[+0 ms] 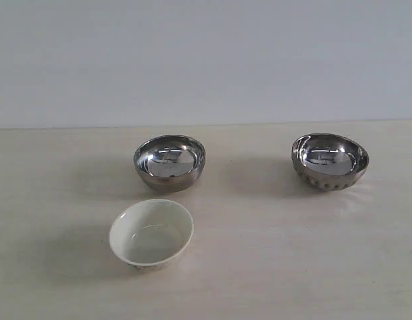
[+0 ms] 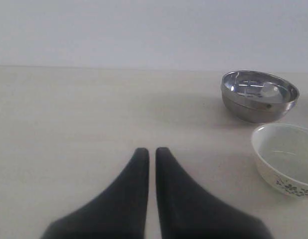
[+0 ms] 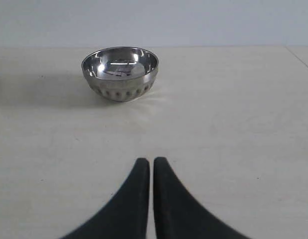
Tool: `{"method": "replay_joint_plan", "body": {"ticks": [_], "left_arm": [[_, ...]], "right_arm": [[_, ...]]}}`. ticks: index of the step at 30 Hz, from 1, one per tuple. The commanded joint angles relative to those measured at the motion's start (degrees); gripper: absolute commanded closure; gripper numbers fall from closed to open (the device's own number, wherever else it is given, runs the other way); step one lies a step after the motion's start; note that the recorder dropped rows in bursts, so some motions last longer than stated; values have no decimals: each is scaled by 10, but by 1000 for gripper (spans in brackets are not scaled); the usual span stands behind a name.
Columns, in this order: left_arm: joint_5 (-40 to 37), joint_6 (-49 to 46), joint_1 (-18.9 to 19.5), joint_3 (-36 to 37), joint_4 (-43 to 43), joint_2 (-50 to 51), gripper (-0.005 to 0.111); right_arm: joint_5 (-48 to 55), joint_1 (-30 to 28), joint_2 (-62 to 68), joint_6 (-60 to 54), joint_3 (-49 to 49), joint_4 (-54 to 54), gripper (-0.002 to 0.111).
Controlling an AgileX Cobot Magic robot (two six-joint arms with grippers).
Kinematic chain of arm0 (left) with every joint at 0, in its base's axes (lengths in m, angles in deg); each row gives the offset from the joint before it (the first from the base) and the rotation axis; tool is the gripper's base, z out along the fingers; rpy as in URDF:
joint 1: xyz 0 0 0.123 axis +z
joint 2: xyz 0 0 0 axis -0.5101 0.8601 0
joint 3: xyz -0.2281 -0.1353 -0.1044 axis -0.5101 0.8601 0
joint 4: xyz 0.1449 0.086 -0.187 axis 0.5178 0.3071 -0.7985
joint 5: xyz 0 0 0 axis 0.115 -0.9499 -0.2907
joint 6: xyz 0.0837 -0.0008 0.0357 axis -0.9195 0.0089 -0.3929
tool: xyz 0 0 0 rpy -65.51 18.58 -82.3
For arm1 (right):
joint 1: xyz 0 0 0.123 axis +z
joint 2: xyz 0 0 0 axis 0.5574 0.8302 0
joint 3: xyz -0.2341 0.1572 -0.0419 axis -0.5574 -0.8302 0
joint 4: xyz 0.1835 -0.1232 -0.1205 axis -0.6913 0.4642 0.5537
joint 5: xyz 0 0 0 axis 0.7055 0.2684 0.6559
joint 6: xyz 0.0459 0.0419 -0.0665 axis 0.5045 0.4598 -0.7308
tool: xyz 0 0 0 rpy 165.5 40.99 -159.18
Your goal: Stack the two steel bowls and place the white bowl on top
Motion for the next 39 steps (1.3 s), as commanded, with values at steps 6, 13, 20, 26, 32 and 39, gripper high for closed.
{"method": "replay_joint_plan", "body": {"ticks": [6, 13, 20, 26, 32, 39], "left_arm": [[0, 1, 1, 2, 0, -1, 102], [0, 1, 1, 2, 2, -1, 102], [0, 1, 1, 2, 2, -1, 102], [87, 1, 1, 2, 0, -1, 102], [269, 1, 1, 2, 0, -1, 102], [445, 127, 1, 2, 0, -1, 102]], "right_arm": [[-6, -4, -2, -2, 0, 4, 108], [-6, -4, -2, -2, 0, 4, 108], [-6, -4, -2, -2, 0, 4, 108], [-6, -4, -2, -2, 0, 4, 108], [-6, -4, -2, -2, 0, 4, 108], [-6, -4, -2, -2, 0, 4, 108]]}}
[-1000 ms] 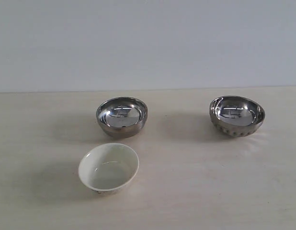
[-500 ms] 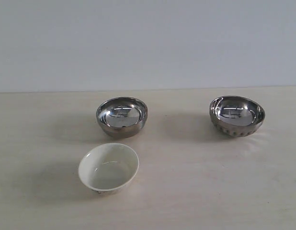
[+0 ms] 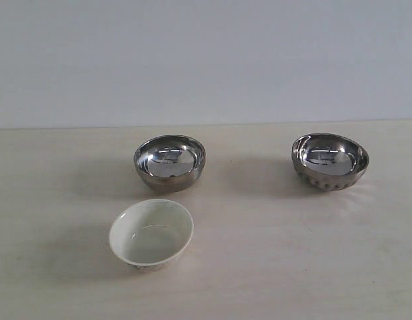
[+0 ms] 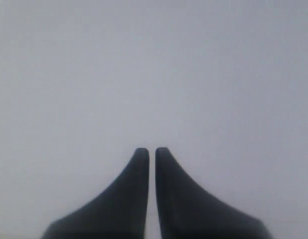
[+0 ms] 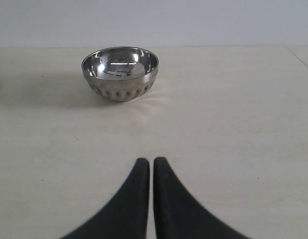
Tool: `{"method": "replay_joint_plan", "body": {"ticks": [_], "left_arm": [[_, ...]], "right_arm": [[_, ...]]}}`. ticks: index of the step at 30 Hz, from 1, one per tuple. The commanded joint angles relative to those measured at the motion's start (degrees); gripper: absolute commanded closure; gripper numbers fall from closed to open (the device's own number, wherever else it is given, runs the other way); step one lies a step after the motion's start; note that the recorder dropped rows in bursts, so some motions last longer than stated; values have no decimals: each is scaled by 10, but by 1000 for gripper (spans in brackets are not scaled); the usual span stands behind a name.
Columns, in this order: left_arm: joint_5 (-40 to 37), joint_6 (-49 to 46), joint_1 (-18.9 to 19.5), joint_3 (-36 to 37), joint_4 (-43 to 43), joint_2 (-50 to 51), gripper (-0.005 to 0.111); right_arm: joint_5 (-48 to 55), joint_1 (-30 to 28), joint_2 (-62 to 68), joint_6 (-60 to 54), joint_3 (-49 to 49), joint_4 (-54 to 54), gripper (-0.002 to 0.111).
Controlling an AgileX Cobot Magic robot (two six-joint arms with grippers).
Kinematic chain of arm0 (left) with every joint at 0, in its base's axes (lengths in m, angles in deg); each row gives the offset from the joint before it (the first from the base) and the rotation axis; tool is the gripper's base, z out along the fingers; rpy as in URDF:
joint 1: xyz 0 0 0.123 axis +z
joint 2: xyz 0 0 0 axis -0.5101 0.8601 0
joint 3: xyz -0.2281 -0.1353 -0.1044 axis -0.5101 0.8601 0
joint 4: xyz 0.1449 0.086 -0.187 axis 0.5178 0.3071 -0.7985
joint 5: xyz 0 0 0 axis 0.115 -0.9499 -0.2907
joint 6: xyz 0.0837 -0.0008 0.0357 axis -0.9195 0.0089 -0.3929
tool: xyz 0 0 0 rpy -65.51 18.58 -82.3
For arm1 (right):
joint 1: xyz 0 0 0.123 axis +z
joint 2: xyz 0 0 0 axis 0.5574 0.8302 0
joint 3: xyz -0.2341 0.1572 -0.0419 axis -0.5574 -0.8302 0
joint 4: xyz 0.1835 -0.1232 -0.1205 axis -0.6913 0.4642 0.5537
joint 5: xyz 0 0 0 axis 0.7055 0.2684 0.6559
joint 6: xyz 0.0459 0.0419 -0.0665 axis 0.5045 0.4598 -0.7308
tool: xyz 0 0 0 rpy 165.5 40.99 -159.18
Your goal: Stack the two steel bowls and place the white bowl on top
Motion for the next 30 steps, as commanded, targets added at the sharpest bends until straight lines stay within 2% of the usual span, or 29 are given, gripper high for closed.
{"method": "replay_joint_plan", "body": {"ticks": [1, 2, 3, 5, 11, 13, 14, 17, 19, 25, 30], "left_arm": [[132, 82, 1, 2, -2, -1, 102], [155, 82, 1, 2, -2, -1, 102], [211, 82, 1, 2, -5, -1, 102], [240, 82, 1, 2, -21, -1, 102], [172, 83, 1, -98, -15, 124, 102], [122, 83, 1, -145, 2, 199, 102], [76, 84, 1, -183, 43, 248, 103], [-36, 190, 1, -286, 183, 381, 103], [-94, 244, 1, -325, 231, 443, 103], [-200, 245, 1, -435, 272, 612, 103], [-292, 186, -13, -527, 268, 733, 103]], "right_arm": [[-6, -4, -2, -2, 0, 4, 108], [-6, -4, -2, -2, 0, 4, 108], [-6, -4, -2, -2, 0, 4, 108], [-6, -4, -2, -2, 0, 4, 108], [-6, -4, -2, -2, 0, 4, 108], [-6, -4, -2, -2, 0, 4, 108], [-6, -4, -2, -2, 0, 4, 108], [-6, -4, -2, -2, 0, 4, 108], [-6, -4, -2, -2, 0, 4, 108], [-6, -4, -2, -2, 0, 4, 108], [-6, -4, -2, -2, 0, 4, 108]]}}
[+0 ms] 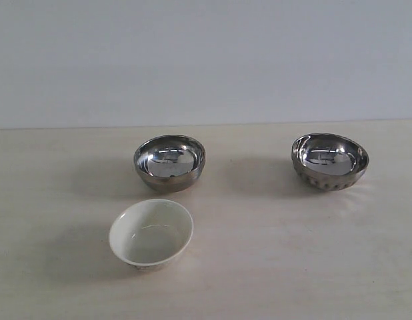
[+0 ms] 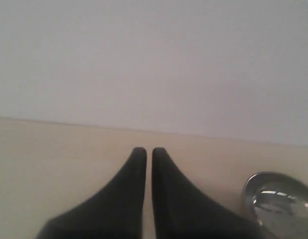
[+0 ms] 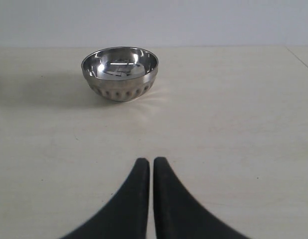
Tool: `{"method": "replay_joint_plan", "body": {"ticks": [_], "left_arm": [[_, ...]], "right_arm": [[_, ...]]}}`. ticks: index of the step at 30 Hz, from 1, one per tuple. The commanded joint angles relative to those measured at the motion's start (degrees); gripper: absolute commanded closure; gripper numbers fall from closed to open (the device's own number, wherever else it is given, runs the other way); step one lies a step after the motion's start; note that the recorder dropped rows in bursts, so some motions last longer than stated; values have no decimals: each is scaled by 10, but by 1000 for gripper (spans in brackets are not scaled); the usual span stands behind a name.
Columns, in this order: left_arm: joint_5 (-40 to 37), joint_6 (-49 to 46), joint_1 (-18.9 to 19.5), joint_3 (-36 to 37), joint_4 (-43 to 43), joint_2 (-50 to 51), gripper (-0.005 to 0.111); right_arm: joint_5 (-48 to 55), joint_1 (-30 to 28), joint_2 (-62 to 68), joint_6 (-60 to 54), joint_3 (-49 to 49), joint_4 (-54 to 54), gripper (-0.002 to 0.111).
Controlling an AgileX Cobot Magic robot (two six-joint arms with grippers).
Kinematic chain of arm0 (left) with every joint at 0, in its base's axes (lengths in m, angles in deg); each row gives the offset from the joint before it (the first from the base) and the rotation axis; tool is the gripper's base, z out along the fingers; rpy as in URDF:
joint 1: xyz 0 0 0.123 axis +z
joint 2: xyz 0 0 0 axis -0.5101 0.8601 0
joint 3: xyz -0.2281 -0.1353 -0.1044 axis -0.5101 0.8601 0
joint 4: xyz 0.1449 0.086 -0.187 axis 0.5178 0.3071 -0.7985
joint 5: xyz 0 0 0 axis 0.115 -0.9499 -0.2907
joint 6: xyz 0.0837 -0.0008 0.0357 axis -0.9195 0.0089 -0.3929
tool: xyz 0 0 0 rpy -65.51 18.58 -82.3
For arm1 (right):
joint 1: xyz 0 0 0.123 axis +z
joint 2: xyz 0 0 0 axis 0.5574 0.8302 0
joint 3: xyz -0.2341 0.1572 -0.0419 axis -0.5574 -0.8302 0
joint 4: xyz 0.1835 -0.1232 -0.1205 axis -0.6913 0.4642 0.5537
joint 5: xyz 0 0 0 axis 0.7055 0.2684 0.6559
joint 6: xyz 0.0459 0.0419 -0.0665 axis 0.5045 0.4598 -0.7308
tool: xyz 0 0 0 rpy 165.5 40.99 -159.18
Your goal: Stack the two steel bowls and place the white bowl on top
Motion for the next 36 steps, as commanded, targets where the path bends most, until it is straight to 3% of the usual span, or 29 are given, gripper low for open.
{"method": "replay_joint_plan", "body": {"ticks": [1, 4, 8, 12, 18, 21, 24, 29, 31, 33, 36], "left_arm": [[-99, -42, -19, -83, -2, 98, 103], [-160, -50, -34, -137, -28, 166, 103], [-180, -115, -52, -185, -96, 237, 103], [-161, -165, -56, -200, -191, 286, 103], [-106, -172, -59, -200, -238, 316, 103], [-116, -202, -59, -212, -238, 342, 102], [-149, -202, -60, -232, -247, 368, 83], [-163, -207, -74, -255, -255, 397, 18], [-163, -230, -85, -265, -261, 406, 2], [-163, -254, -98, -277, -277, 418, 0], [-163, -269, -131, -319, -315, 453, 13]], "right_arm": [[-6, -4, -2, -2, 0, 4, 108], [-6, -4, -2, -2, 0, 4, 108], [-6, -4, -2, -2, 0, 4, 108], [-6, -4, -2, -2, 0, 4, 108], [-6, -4, -2, -2, 0, 4, 108], [-6, -4, -2, -2, 0, 4, 108], [-6, -4, -2, -2, 0, 4, 108], [-6, -4, -2, -2, 0, 4, 108], [-6, -4, -2, -2, 0, 4, 108], [-6, -4, -2, -2, 0, 4, 108], [-6, -4, -2, -2, 0, 4, 108]]}}
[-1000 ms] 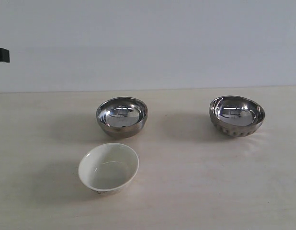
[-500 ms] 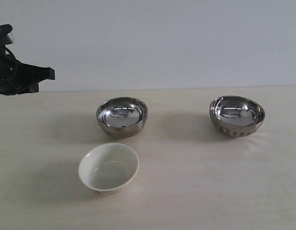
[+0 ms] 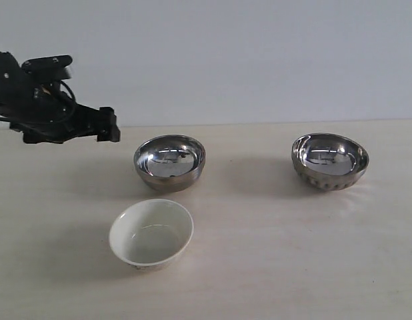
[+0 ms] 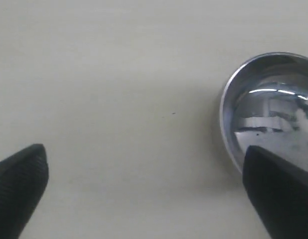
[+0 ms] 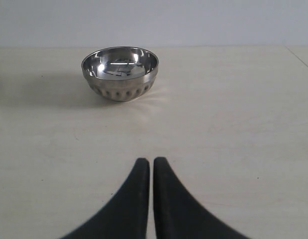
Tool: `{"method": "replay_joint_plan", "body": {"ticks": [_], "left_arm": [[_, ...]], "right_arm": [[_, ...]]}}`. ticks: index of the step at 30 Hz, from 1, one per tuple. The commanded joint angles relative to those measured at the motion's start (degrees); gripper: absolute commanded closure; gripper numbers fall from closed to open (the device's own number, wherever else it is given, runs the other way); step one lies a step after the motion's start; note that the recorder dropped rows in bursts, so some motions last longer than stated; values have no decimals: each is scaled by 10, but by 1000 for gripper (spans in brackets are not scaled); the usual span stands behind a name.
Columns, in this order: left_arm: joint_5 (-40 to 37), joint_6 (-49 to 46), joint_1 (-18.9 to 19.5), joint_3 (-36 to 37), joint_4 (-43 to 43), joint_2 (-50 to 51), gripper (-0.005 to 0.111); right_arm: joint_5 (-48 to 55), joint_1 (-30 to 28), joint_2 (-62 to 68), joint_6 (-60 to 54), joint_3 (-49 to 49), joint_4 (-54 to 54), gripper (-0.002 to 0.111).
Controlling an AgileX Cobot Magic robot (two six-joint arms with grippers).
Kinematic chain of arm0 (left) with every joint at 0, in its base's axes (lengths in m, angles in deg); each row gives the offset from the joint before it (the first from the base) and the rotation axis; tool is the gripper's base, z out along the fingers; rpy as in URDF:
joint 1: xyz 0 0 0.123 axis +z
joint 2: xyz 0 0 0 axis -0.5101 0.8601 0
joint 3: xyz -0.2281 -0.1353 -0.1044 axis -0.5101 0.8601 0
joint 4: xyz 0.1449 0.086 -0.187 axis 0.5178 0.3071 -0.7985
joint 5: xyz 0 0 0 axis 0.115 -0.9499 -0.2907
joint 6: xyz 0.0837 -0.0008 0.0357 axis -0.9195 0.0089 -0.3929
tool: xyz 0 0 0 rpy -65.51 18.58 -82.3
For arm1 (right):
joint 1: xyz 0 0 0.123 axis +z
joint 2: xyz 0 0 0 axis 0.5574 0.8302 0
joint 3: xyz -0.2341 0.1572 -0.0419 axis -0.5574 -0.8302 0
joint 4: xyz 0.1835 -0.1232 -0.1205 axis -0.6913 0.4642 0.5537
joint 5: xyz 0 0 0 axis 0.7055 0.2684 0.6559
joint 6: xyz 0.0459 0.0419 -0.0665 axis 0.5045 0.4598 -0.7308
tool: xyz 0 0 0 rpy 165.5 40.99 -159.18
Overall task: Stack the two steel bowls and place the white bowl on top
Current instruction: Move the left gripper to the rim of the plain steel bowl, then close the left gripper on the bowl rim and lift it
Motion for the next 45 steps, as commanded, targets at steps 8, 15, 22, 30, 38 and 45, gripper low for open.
{"method": "replay_joint_plan", "body": {"ticks": [8, 15, 22, 30, 38, 45], "left_arm": [[-3, -38, -52, -95, -67, 113, 14], [126, -40, -72, -99, -112, 172, 14], [136, -40, -72, -99, -128, 196, 17], [125, -40, -72, -99, -134, 202, 54], [111, -40, -72, -99, -161, 203, 59], [106, -40, -72, -99, -161, 203, 73]], "right_arm": [[-6, -4, -2, -2, 0, 4, 108], [-6, -4, -2, -2, 0, 4, 108], [-6, -4, -2, -2, 0, 4, 108], [-6, -4, -2, -2, 0, 4, 108], [-6, -4, -2, -2, 0, 4, 108], [-6, -4, -2, -2, 0, 4, 108]]}}
